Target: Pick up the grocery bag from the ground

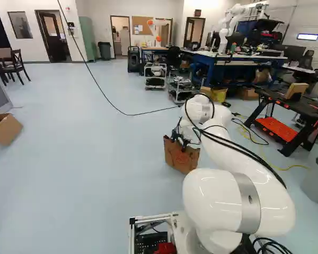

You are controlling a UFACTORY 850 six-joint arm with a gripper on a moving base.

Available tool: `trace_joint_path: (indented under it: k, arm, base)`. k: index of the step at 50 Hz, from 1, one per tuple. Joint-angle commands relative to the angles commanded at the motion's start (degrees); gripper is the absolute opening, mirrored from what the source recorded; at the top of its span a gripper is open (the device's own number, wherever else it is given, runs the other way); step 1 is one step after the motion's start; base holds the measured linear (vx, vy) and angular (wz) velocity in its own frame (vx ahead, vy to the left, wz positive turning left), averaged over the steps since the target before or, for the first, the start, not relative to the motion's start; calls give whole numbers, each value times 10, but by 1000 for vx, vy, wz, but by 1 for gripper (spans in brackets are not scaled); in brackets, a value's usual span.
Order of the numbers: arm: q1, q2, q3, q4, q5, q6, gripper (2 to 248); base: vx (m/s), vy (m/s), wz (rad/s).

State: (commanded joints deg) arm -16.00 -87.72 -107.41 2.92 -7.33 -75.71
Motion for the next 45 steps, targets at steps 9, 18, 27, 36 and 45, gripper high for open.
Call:
trace_joint_path:
  k: [9, 18, 27, 36, 45]
  arm:
    - [1, 33, 49, 0, 0, 0, 20]
    - [2, 65, 94, 0, 0, 0, 20]
    - [3, 95, 139, 0, 0, 0, 20]
    - [5, 125, 181, 0, 0, 0, 20]
    - [6, 154, 222, 0, 0, 0, 20]
  base:
    - [0, 0, 0]
    - [0, 0, 0]
    - [0, 0, 0]
    - [0, 0, 0]
    - [0, 0, 0]
